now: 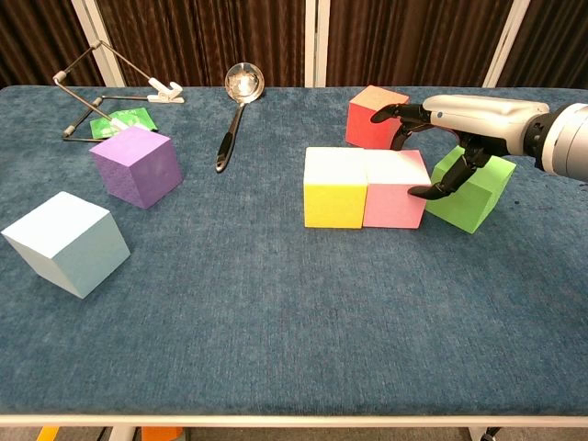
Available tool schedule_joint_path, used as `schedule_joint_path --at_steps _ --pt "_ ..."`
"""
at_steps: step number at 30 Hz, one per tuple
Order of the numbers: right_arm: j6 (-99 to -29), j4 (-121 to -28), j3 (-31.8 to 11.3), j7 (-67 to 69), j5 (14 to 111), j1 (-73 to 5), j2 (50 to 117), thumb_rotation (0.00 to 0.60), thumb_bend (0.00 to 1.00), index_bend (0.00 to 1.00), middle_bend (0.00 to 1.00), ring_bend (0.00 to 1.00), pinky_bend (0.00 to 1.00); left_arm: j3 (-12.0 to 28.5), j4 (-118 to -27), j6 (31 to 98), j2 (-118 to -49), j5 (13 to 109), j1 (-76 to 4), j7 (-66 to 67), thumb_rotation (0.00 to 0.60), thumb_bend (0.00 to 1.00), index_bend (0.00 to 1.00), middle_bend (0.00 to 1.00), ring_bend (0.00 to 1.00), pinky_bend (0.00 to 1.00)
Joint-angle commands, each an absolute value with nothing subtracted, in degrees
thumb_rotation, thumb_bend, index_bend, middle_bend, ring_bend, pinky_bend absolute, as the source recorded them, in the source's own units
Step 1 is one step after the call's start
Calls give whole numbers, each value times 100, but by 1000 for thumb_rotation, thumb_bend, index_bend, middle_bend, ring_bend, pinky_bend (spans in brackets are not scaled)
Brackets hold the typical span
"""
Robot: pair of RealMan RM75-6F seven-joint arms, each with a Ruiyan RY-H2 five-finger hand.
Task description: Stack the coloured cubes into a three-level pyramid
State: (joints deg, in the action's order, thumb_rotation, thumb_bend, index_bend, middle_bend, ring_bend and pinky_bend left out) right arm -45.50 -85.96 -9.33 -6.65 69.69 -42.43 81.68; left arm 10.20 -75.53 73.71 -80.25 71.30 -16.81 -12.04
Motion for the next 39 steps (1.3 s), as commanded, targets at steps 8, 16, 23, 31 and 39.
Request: schedule_joint_path --at_steps 8,16,23,31,39 --pt "-4575 -8641 -892 -684 6927 -4280 8172 600 288 0 386 0 0 1027 -7522 7285 -8065 7150 -1680 -1189 600 102 92 95 0 65" --pt "-4598 -8594 -900 -683 6882 -4329 8236 600 298 0 386 0 0 1036 -7475 7249 -8091 7156 -1663 -1192 600 102 92 95 0 63" --pt "-4621 -8544 -906 -664 6877 -4367 8303 600 301 0 386 0 0 1029 -7418 7219 -8118 7176 -1651 -1204 600 102 92 95 0 63" --pt "-4659 -8464 -916 -610 6896 -4398 8387 600 301 0 386 0 0 1045 -7351 7192 -8143 7189 -1642 -1262 600 102 92 95 0 63" --pt "-4700 -8410 -936 -522 6942 -4422 8449 600 303 0 386 0 0 1049 -7306 7157 -8153 7187 -1628 -1294 600 103 92 95 0 63"
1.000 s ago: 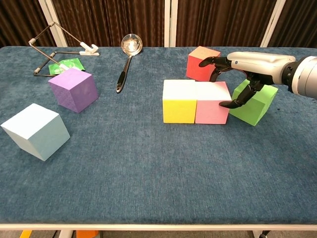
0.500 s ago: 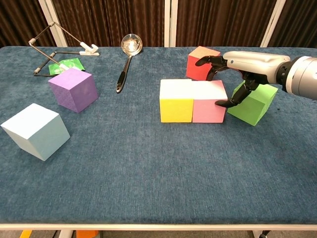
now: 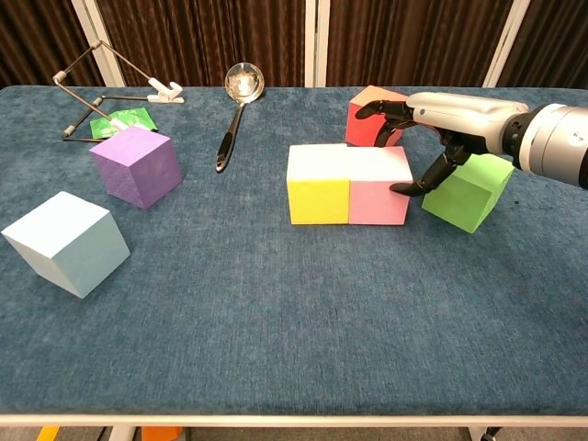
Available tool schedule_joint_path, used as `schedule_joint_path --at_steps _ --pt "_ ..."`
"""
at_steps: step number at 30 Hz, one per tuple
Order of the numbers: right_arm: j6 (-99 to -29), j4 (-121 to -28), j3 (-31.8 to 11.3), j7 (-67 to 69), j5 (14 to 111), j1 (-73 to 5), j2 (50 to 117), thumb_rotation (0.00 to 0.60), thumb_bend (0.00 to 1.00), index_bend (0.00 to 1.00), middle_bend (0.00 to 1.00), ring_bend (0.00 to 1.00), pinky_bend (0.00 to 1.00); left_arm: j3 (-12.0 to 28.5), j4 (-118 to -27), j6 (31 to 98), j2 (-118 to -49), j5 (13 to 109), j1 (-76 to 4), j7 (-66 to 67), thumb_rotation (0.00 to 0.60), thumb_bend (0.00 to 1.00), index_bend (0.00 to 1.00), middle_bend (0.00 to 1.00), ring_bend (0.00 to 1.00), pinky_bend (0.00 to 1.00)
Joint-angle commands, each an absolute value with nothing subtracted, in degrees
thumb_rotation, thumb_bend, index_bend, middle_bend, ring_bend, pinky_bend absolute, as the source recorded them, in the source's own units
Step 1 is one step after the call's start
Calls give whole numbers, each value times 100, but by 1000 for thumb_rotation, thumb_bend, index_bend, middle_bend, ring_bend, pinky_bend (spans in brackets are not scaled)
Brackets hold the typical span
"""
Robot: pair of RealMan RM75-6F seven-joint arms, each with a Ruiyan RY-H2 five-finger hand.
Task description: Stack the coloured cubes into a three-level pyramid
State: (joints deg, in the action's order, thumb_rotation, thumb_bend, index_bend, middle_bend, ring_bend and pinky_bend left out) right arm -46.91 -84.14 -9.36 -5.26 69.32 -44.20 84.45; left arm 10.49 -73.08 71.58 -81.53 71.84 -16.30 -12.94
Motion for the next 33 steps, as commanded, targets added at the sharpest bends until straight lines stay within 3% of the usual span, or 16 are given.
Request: schedule_joint_path --at_steps 1,33 --pt "-4712 -8411 -933 -519 6953 -4421 8451 600 304 0 386 0 0 1050 -7300 7161 -8157 7192 -1626 -1293 600 103 92 95 0 63" --pt "-4720 -8403 -874 -725 6871 -4474 8451 600 309 0 385 0 0 1053 -7278 7084 -8172 7226 -1626 -1304 600 103 92 94 0 63"
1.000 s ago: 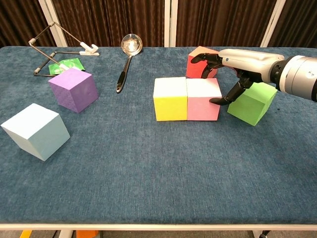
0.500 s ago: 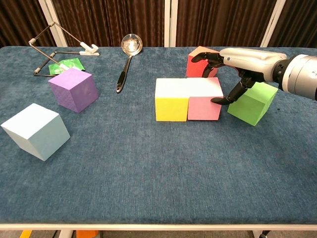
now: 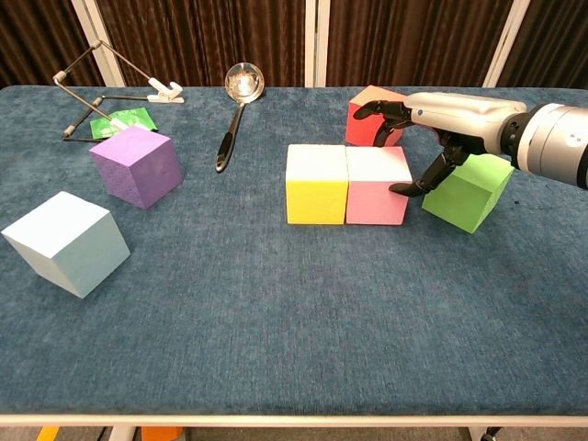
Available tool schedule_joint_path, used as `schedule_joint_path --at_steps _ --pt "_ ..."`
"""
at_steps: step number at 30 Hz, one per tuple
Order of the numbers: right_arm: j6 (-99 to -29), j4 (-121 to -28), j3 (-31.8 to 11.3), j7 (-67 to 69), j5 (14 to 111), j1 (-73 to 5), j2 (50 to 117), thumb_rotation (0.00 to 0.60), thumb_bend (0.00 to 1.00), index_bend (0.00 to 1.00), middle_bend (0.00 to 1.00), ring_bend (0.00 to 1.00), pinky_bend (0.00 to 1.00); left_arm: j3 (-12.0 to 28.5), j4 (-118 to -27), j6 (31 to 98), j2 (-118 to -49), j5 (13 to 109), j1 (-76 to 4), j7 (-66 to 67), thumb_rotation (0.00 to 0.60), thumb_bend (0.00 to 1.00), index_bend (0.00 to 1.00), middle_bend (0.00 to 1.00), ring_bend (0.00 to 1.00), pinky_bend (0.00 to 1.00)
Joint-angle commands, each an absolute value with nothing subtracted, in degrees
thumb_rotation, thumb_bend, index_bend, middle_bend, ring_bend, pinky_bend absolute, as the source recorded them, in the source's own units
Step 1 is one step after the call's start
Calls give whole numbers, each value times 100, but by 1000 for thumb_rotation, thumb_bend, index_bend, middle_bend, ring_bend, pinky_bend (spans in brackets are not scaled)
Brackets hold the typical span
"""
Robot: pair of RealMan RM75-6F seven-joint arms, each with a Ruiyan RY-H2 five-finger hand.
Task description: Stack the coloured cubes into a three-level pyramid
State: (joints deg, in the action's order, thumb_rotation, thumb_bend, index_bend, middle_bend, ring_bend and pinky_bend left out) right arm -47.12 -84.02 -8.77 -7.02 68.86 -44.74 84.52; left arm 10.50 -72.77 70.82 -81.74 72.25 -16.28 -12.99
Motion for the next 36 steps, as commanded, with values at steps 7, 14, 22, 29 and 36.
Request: schedule_joint_path --at_steps 7,14,22,29,36 --pt "-4741 -8451 -877 -738 6858 -4475 8451 600 314 0 385 0 0 1054 -7284 7085 -8170 7243 -1629 -1298 600 103 92 95 0 63" --pt "-4748 -8423 -894 -735 6840 -4490 8477 600 314 0 385 0 0 1052 -7282 7078 -8164 7232 -1615 -1311 600 103 92 95 0 63" --pt "-4758 -8430 -882 -760 6801 -4478 8474 600 317 0 384 0 0 1038 -7251 7065 -8178 7246 -1609 -1339 600 103 92 95 0 62" --pt "-4737 -8434 -867 -758 6797 -4483 8481 600 317 0 381 0 0 1037 -7241 7060 -8176 7248 -1604 -1343 600 103 92 95 0 62" --pt "-4665 -8440 -856 -802 6737 -4507 8450 600 271 0 326 0 0 1021 -7213 7022 -8183 7237 -1602 -1335 600 103 92 95 0 62"
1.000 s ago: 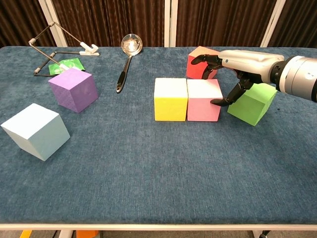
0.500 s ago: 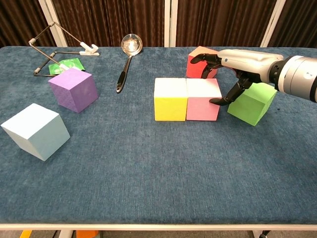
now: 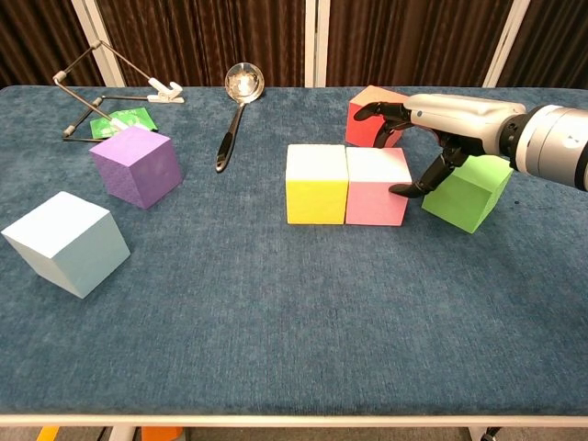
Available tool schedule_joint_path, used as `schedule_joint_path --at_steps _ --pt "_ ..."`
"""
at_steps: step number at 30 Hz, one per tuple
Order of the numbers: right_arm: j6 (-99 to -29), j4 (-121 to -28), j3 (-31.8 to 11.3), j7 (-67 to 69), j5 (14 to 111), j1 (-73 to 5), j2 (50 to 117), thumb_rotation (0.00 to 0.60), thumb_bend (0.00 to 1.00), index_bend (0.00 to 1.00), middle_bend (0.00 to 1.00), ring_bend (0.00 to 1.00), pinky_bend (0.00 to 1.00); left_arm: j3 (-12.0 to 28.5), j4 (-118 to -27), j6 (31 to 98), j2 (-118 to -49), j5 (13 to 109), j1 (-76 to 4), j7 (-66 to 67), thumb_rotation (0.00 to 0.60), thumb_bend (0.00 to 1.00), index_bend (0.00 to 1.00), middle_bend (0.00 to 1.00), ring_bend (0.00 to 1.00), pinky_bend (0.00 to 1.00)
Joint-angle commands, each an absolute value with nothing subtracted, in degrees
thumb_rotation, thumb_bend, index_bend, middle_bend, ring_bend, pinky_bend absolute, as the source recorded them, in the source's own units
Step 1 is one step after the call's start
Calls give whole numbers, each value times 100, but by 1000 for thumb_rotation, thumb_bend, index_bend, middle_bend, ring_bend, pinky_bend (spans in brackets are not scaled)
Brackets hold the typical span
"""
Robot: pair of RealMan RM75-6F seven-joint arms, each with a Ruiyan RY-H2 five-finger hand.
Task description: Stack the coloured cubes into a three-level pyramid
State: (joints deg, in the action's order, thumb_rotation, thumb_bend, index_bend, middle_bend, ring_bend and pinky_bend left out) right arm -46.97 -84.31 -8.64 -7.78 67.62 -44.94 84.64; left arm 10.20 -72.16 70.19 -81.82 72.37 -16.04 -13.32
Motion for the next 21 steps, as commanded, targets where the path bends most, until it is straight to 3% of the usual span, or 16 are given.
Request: schedule_joint_path --at_steps 1,3,9,21 --pt "-4638 -8455 -847 -813 6719 -4512 8435 600 240 0 313 0 0 1020 -7208 7027 -8182 7243 -1601 -1332 600 104 92 95 0 62" --pt "-4607 -8471 -845 -827 6693 -4524 8416 600 140 0 247 0 0 1018 -7204 7025 -8178 7249 -1602 -1330 600 104 92 95 0 62" --pt "-4596 -8530 -865 -748 6705 -4528 8371 600 70 0 81 0 0 1030 -7233 7046 -8151 7256 -1597 -1328 600 103 92 95 0 62" --pt "-4959 -8886 -893 -709 6836 -4345 8047 600 61 0 83 0 0 1049 -7274 7043 -8140 7256 -1611 -1316 600 103 92 95 0 62"
